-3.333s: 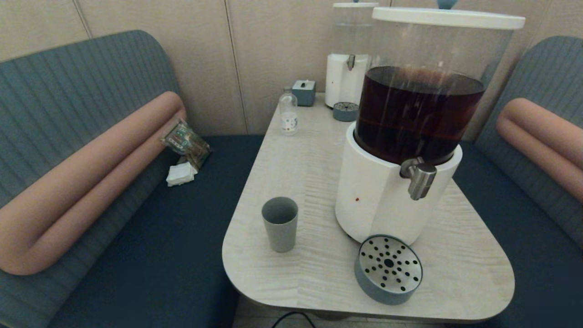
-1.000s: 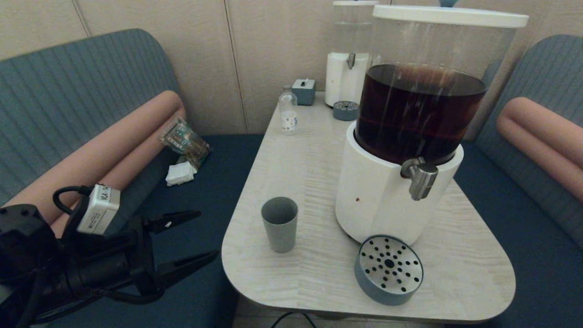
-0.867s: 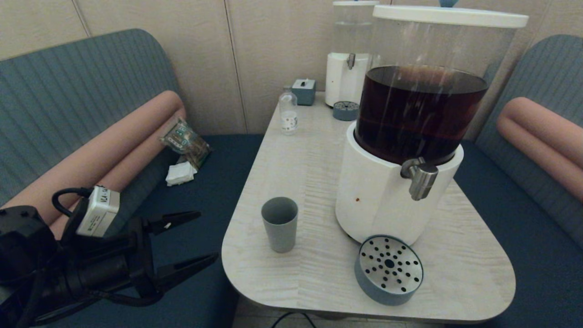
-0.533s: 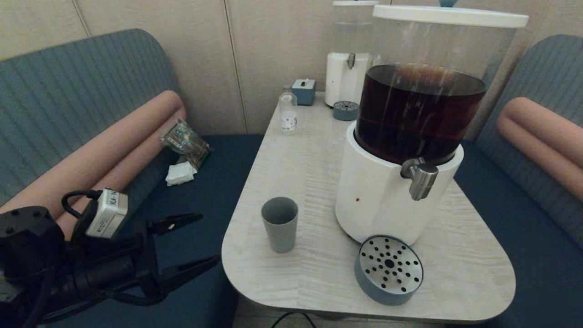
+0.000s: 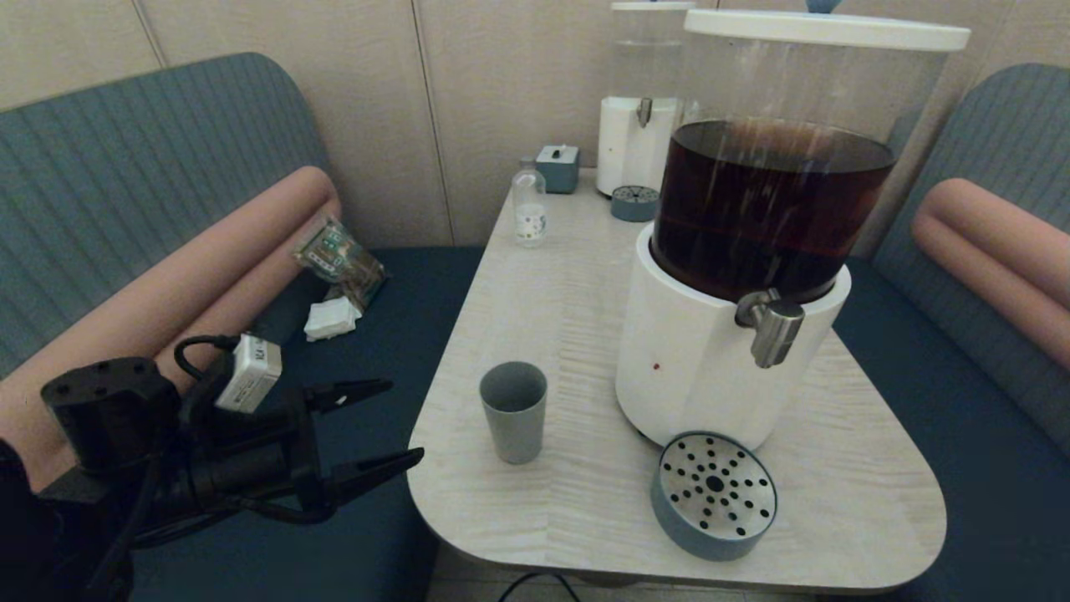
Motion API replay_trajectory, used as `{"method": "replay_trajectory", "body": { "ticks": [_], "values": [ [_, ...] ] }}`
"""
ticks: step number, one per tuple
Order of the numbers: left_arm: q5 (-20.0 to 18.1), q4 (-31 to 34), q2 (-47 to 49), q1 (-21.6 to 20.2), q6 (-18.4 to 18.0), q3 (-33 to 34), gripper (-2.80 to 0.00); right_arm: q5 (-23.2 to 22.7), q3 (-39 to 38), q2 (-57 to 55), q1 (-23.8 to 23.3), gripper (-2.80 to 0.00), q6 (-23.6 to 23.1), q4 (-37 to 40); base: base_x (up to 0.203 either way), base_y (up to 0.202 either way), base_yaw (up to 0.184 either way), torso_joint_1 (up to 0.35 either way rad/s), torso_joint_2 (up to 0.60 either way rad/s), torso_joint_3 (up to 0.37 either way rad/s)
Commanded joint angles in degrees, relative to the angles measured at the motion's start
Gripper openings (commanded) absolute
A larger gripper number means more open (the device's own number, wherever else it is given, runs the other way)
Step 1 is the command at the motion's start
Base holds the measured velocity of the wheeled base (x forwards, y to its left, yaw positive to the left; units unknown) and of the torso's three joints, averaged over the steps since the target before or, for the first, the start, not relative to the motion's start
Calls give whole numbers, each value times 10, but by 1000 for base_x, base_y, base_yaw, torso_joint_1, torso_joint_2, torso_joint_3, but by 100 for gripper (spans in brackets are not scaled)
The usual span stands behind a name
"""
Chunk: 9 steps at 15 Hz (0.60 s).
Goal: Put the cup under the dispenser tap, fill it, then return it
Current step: Pick up the cup
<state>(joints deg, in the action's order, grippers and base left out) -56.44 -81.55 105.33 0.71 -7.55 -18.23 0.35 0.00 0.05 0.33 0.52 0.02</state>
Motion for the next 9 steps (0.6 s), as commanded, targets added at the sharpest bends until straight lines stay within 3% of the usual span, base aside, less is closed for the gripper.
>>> {"method": "replay_trajectory", "body": {
  "ticks": [1,9],
  "values": [
    [-3,-3,59,1,0,-38,0,0,-1,0,0,-280,0,0,0,0,0,0,0,0],
    [-1,-2,171,52,-1,-162,0,0,0,0,0,-280,0,0,0,0,0,0,0,0]
  ]
}}
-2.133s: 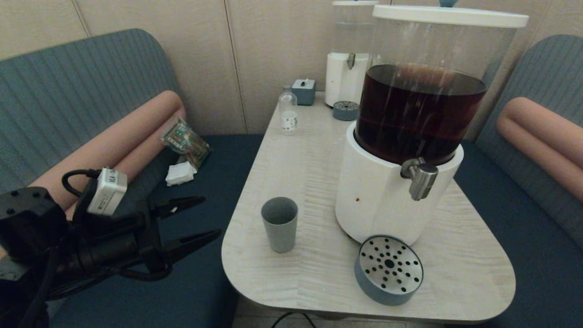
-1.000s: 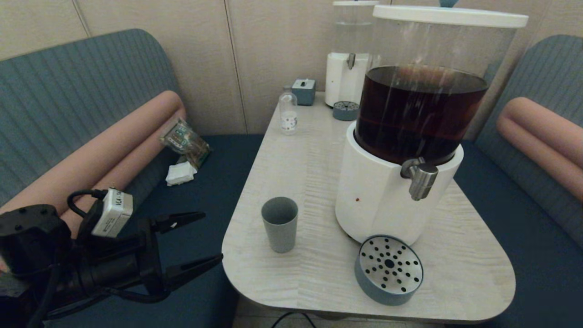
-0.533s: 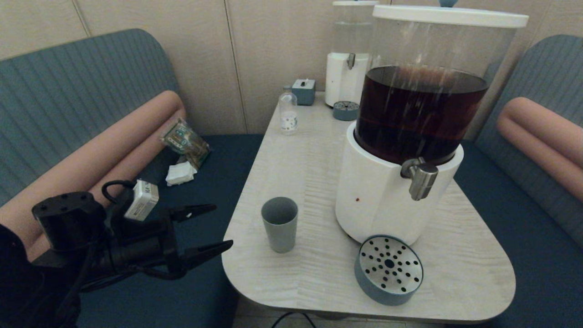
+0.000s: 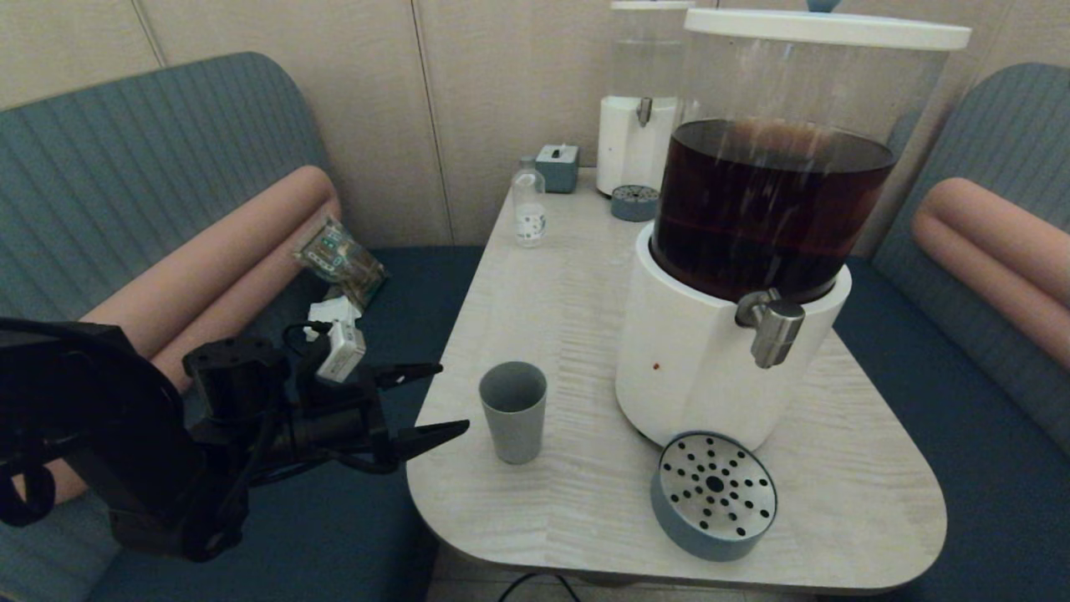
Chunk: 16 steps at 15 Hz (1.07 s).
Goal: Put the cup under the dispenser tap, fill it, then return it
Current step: Pick up the cup
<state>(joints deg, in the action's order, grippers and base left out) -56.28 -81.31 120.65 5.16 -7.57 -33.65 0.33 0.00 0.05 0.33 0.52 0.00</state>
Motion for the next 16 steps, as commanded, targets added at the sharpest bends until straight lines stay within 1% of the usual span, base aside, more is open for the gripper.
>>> {"method": "replay_trajectory", "body": {
  "ticks": [1,6,10,16],
  "values": [
    [-2,-4,18,18,-1,-10,0,0,-1,0,0,-280,0,0,0,0,0,0,0,0],
    [2,1,31,51,3,-34,0,0,0,0,0,-280,0,0,0,0,0,0,0,0],
    [4,1,57,63,6,-58,0,0,-1,0,0,-280,0,0,0,0,0,0,0,0],
    [7,0,80,86,9,-72,0,0,-1,0,0,-280,0,0,0,0,0,0,0,0]
  ]
}}
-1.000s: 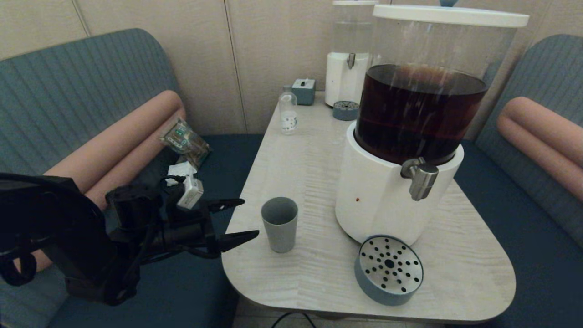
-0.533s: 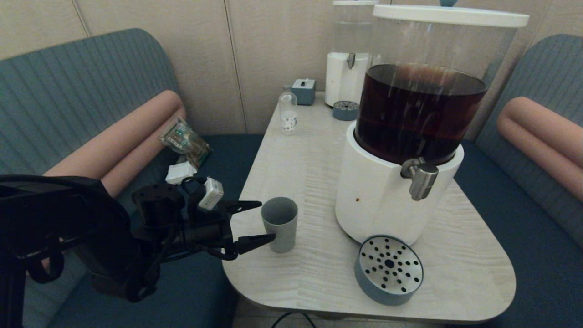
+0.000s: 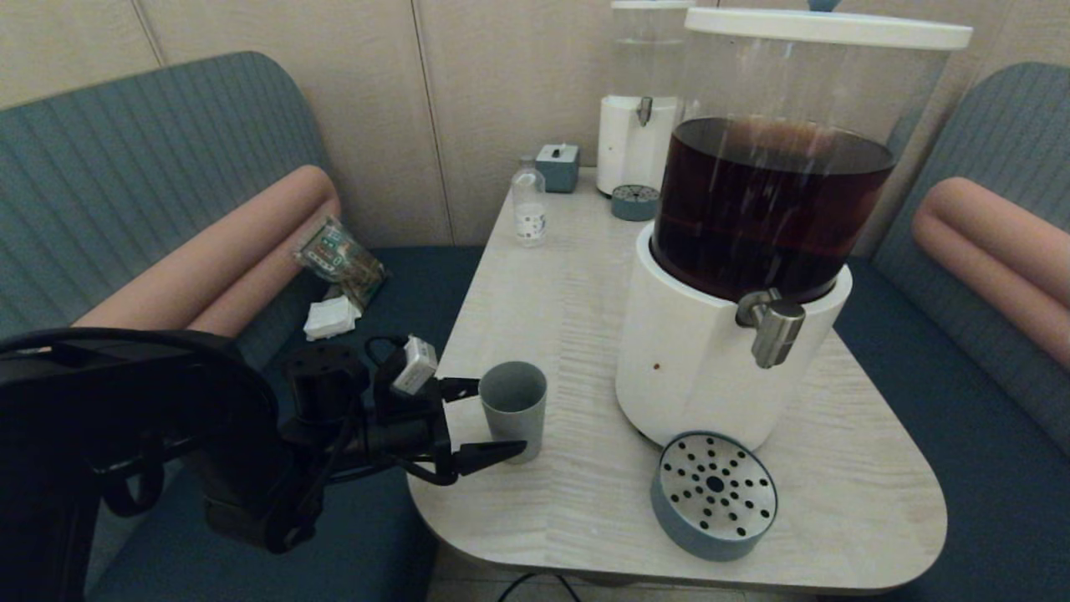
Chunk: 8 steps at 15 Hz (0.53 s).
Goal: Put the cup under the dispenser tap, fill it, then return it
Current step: Pick up the cup
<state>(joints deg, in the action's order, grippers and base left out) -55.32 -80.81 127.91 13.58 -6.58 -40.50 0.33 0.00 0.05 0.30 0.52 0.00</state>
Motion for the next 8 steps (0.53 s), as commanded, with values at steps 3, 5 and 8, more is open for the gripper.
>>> {"method": "replay_trajectory", "body": {
  "ticks": [3,5,8],
  "values": [
    [-2,-6,21,3,2,-24,0,0,-1,0,0,-280,0,0,0,0,0,0,0,0],
    [0,-5,32,5,5,-41,0,0,-1,0,0,-280,0,0,0,0,0,0,0,0],
    [6,-6,46,9,11,-65,0,0,-1,0,0,-280,0,0,0,0,0,0,0,0]
  ]
}}
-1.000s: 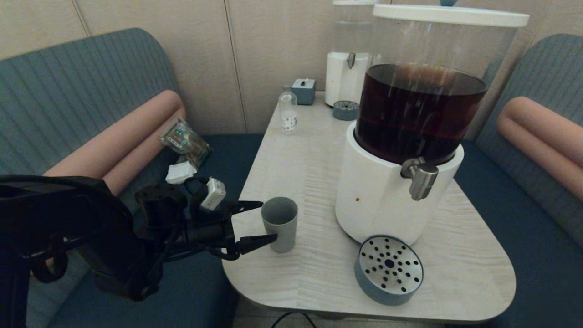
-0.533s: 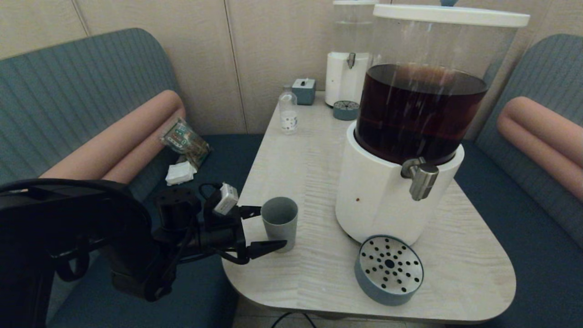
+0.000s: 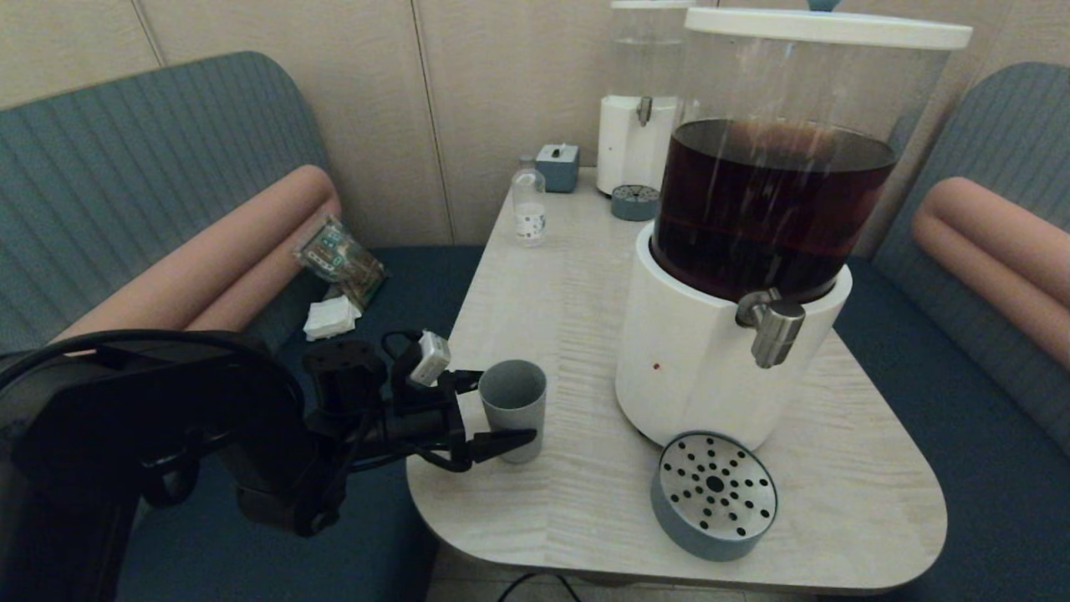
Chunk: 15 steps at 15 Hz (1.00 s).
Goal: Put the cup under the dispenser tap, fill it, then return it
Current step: Pick up the cup
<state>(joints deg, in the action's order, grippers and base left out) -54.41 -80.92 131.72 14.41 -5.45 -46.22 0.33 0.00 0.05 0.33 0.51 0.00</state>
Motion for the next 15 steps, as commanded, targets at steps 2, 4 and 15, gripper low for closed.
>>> {"method": "replay_trajectory", "body": {
  "ticks": [2,4,15],
  "values": [
    [5,-5,12,7,2,-14,0,0,-1,0,0,-280,0,0,0,0,0,0,0,0],
    [12,-6,13,11,3,-15,0,0,-1,0,0,-280,0,0,0,0,0,0,0,0],
    [23,-10,-73,35,8,45,-280,0,0,0,0,-280,0,0,0,0,0,0,0,0]
  ]
}}
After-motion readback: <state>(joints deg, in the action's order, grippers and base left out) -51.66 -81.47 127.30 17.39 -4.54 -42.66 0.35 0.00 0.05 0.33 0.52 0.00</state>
